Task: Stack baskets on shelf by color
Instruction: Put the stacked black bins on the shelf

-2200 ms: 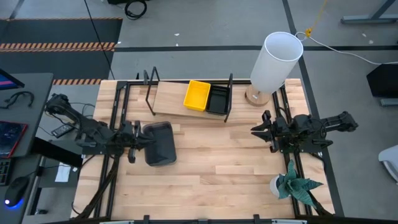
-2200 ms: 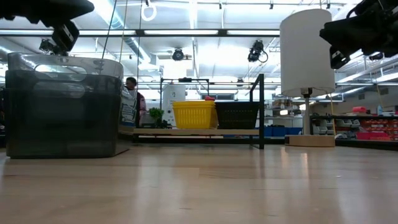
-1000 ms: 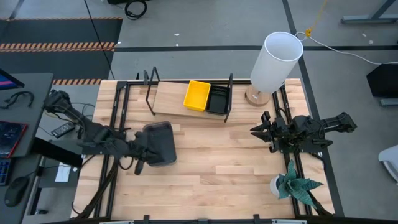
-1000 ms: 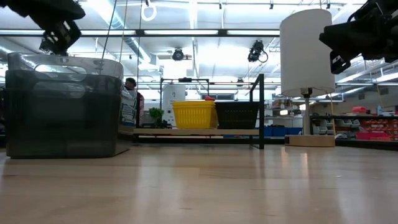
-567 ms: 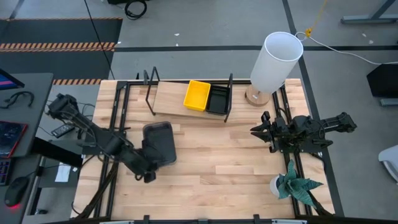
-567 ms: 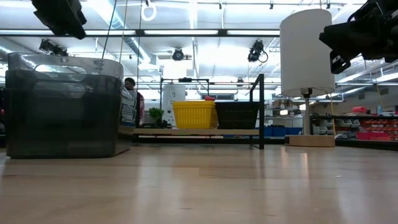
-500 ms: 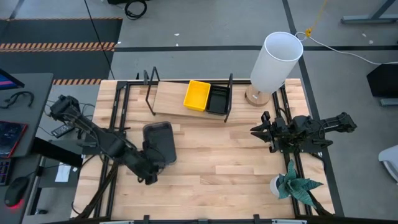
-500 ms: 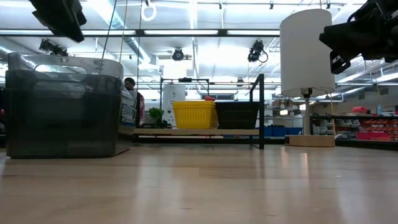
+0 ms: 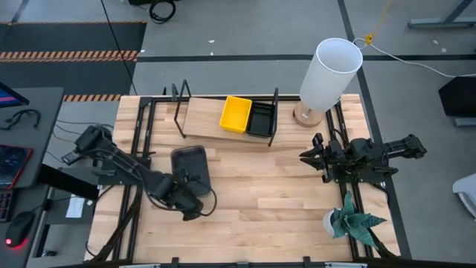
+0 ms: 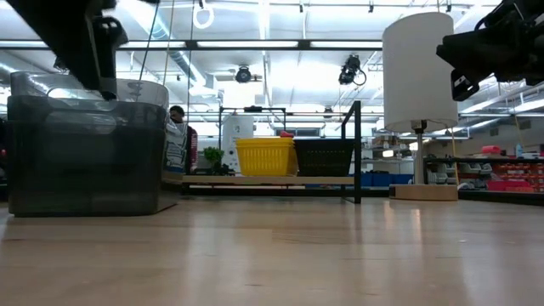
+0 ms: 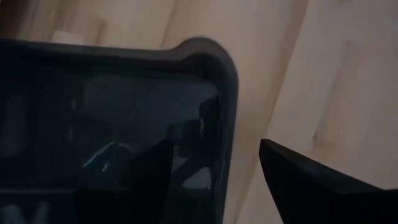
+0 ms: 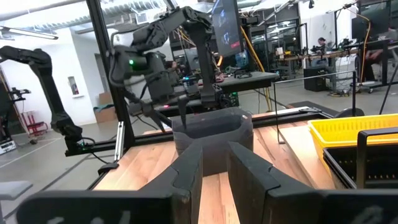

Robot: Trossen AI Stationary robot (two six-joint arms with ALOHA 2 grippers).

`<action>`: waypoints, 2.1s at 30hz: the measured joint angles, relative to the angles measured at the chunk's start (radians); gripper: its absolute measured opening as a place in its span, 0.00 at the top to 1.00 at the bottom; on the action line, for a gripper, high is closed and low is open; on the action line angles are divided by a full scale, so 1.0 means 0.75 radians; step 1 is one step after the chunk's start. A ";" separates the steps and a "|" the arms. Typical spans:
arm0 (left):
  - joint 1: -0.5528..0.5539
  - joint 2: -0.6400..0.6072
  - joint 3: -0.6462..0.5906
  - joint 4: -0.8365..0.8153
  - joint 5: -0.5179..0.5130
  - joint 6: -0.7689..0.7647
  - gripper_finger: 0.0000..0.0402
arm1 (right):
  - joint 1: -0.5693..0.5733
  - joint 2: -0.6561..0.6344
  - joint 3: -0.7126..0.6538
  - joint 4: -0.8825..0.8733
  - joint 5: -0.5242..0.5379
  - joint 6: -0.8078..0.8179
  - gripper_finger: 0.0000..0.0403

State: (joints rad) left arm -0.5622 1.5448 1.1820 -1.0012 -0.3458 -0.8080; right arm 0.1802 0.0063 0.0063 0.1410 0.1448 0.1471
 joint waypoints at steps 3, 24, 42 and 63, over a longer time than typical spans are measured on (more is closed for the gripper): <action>0.028 0.051 -0.011 0.005 0.053 0.017 0.41 | 0.000 0.000 0.000 0.000 0.000 0.000 0.80; 0.154 0.125 -0.145 0.150 0.337 0.158 0.96 | 0.000 0.000 0.000 0.000 -0.001 0.000 0.80; 0.224 0.095 0.042 -0.114 0.269 0.468 0.96 | 0.000 0.000 0.000 -0.001 -0.001 0.000 0.80; 0.695 0.095 0.181 -0.366 0.078 1.065 0.96 | 0.000 0.000 0.000 0.000 -0.001 0.000 0.80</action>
State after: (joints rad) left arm -0.0409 1.6157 1.3174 -1.2758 -0.2876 -0.0094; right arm 0.1802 0.0063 0.0063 0.1410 0.1439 0.1471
